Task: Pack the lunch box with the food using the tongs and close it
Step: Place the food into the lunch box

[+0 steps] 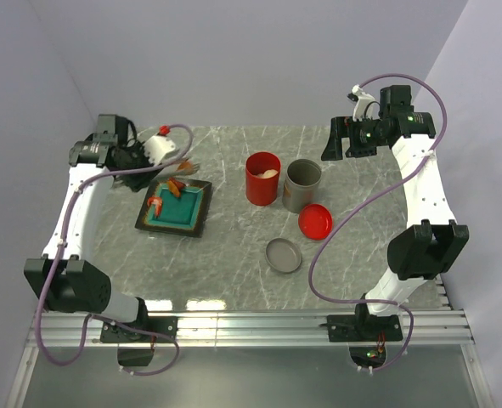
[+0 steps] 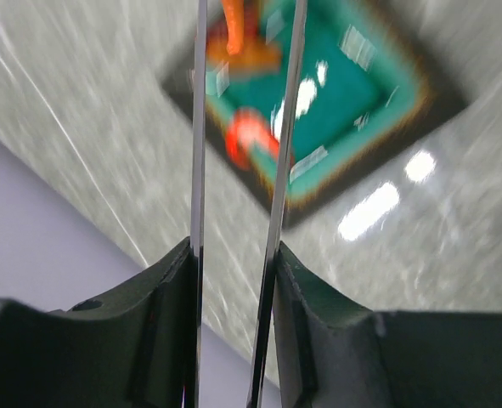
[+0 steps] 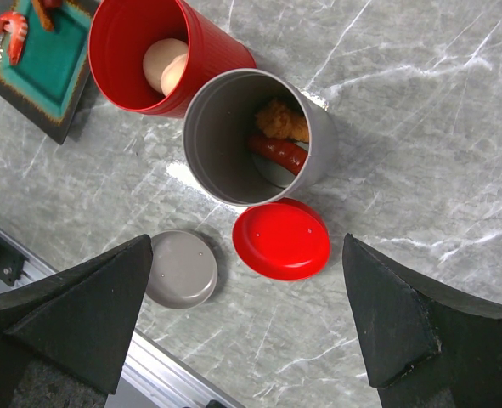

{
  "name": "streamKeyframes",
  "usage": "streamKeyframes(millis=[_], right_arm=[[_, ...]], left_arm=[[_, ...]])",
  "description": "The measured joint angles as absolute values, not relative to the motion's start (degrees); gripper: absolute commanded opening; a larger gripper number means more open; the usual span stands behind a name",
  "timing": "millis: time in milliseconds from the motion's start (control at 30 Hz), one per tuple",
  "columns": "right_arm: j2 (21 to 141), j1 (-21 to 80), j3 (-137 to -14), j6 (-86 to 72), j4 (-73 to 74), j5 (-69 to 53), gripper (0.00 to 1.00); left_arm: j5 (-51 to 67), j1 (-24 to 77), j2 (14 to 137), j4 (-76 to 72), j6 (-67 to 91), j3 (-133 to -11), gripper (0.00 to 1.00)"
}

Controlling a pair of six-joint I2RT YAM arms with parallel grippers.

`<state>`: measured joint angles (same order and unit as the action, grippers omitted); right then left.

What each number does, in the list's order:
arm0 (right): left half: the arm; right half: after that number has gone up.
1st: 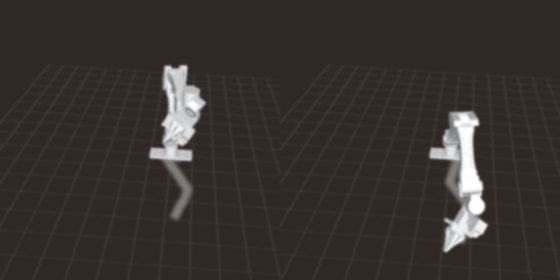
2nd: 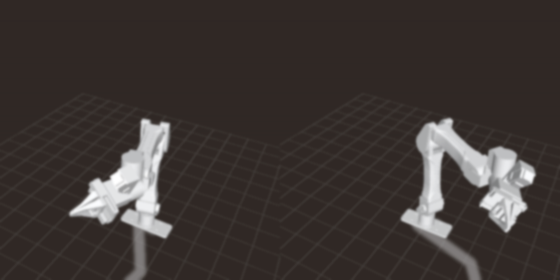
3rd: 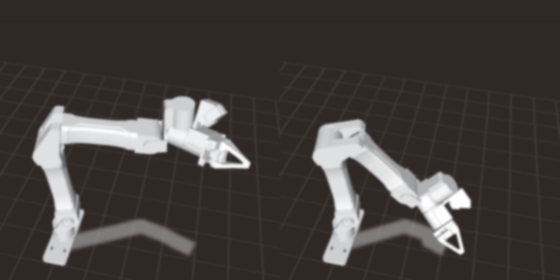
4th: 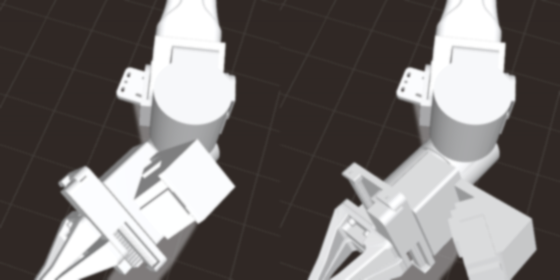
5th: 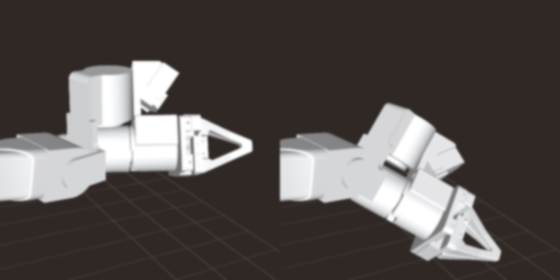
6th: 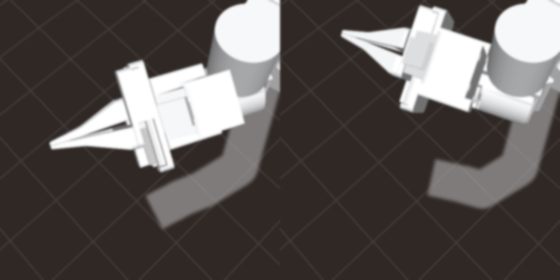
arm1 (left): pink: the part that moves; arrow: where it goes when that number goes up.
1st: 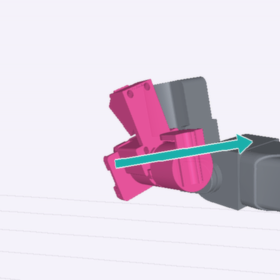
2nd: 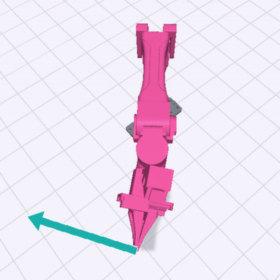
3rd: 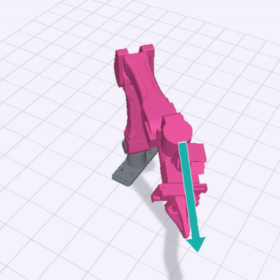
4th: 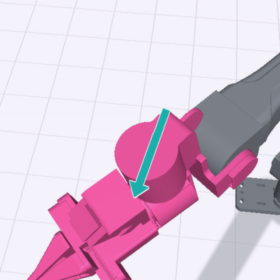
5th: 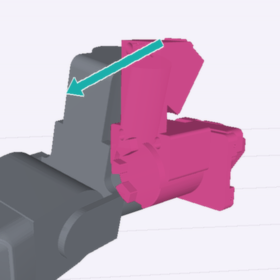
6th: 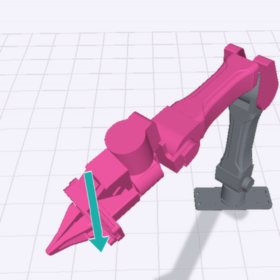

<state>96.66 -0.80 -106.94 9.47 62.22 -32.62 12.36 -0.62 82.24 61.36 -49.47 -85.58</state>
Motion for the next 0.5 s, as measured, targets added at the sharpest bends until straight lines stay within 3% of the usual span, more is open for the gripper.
streamKeyframes(millis=[267, 500], right_arm=[[96.66, -0.80, -106.94, 9.30, 62.17, -32.12, 1.00], [96.66, -1.98, -107.90, 8.10, 61.98, -30.22, 1.00]], left_arm=[[16.10, 13.50, 86.39, 61.01, -39.53, -104.62, 0.32], [18.04, 24.14, 94.41, 55.37, -31.73, -108.49, 0.31]])
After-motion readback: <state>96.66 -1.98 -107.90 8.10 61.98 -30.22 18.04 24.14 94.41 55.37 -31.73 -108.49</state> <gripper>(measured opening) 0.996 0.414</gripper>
